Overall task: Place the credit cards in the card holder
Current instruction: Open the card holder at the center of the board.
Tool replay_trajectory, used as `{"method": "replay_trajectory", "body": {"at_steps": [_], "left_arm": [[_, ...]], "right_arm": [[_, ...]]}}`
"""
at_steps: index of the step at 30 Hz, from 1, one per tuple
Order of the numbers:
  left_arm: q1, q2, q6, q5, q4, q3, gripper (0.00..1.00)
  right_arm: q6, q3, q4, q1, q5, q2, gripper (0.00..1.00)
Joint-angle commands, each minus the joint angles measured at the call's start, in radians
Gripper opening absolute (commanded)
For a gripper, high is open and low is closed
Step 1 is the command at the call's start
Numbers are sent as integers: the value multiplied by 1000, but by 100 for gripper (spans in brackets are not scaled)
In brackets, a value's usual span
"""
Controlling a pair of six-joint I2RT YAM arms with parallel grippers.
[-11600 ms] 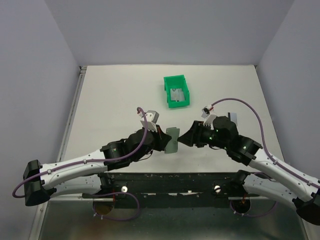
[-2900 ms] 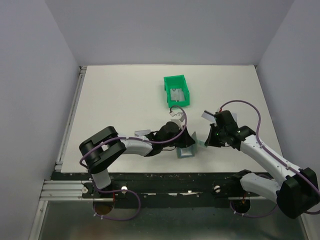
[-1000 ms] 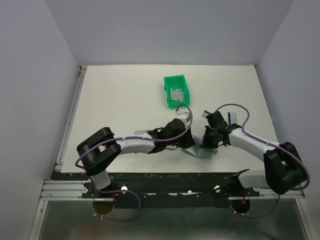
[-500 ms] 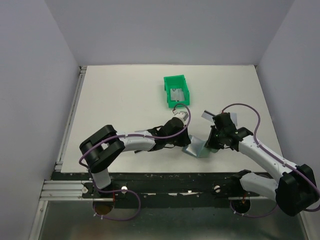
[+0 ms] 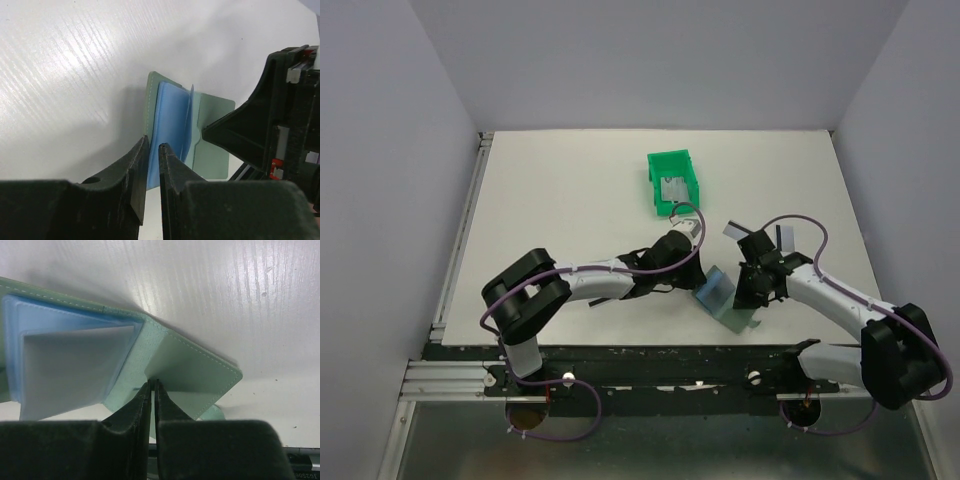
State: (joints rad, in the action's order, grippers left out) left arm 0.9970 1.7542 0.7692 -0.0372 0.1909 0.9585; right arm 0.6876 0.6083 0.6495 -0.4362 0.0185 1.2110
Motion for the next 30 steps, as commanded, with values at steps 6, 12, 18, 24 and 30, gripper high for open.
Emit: {"method": "replay_trajectory", "body": {"at_steps": [6, 12, 18, 24, 30], "left_arm": [[3, 31, -18, -27, -13, 37, 28], [3, 44, -24, -26, -30, 42, 28], [3, 88, -21, -46, -48, 63, 28], [14, 151, -13, -87, -38, 95, 27], [22, 189, 16, -145, 19, 91, 26]], "right_arm": [[0, -33, -36, 7, 6, 47, 13], [9, -30, -36, 7, 6, 53, 13], [7, -28, -36, 7, 5, 58, 13], [7, -28, -34, 7, 3, 58, 13], [7, -27, -36, 8, 0, 65, 13]]}}
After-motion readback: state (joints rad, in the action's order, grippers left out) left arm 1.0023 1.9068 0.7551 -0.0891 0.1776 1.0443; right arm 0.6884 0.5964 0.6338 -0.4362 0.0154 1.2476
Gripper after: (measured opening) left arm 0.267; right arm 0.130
